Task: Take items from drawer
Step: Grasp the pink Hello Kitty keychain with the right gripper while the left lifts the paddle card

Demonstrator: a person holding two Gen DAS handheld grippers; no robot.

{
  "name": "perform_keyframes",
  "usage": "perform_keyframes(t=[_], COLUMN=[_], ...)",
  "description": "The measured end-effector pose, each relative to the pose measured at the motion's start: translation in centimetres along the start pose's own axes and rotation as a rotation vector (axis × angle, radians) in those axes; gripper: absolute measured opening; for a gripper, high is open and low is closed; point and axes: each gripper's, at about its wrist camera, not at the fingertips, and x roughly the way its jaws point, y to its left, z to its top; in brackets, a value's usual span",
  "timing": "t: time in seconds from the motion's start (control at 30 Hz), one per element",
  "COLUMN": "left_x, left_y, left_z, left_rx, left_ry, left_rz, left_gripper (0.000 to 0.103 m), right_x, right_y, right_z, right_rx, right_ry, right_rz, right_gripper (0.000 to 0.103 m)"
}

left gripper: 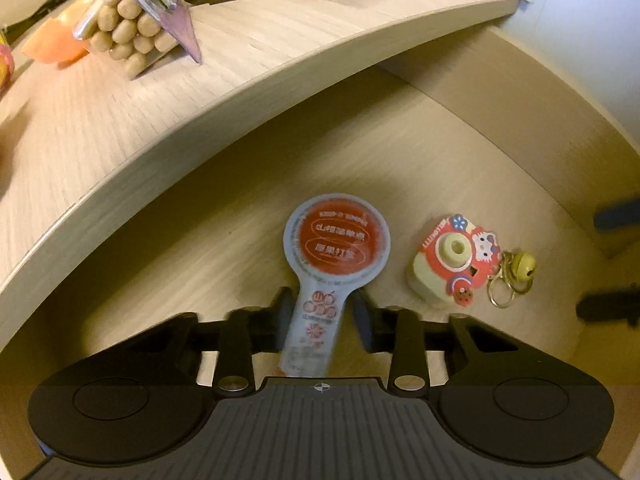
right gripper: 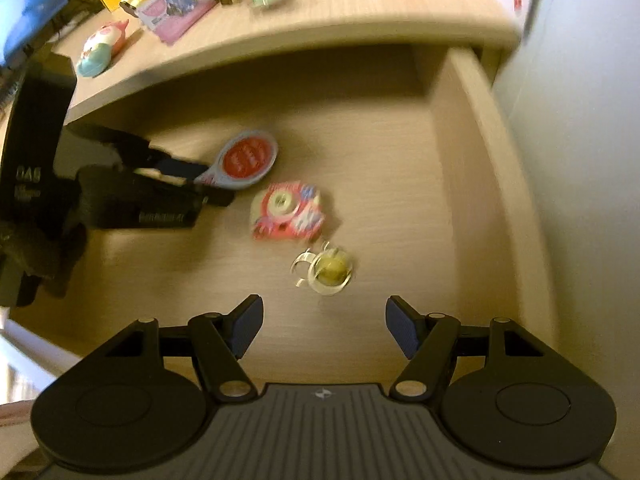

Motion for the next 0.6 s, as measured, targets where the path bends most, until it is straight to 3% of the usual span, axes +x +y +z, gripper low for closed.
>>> perform_keyframes(t=[0.13,0.33,0.37,0.5,0.57,0.6], left_x=[-2.0,-5.9,-6.6,-8.2,-8.3,-8.6], left_y=[0.2,0.9,2.5,2.9,2.7,2.6], left_z=[-1.4,-2.9,-2.6,-3.2,-3.3,-3.6], left_rx=[-0.073,-0.155,-0.166,-0.202,-0.21,-0.214], left_ry=[0.005,0.001,-0.004,-0.034,-0.039,-0.04], left_rz=[-0.03,0.004,0.003,0.009,0.01,0.008], left_gripper=[0.026,0.026,0.026,0.026,0.026,0.026], right_x=[-0.5,4.9,5.9,8.8,9.3,9.3], right_y=[0.9,3.0,3.2,4.3,4.9,5.1], right_z=[2.9,7.0,7.3,7.7,7.7,7.7], right_rx=[-0.034,-0.1,-0.099,-0.137,-0.171,-0.182], right_ry=[-0.042,0.11,0.142,0.224,0.231,0.23], right_rz=[0.007,0.02,0.021,0.009,-0.002,-0.007], right_gripper=[0.076,0.076,0.076,0.078,0.076,0.069])
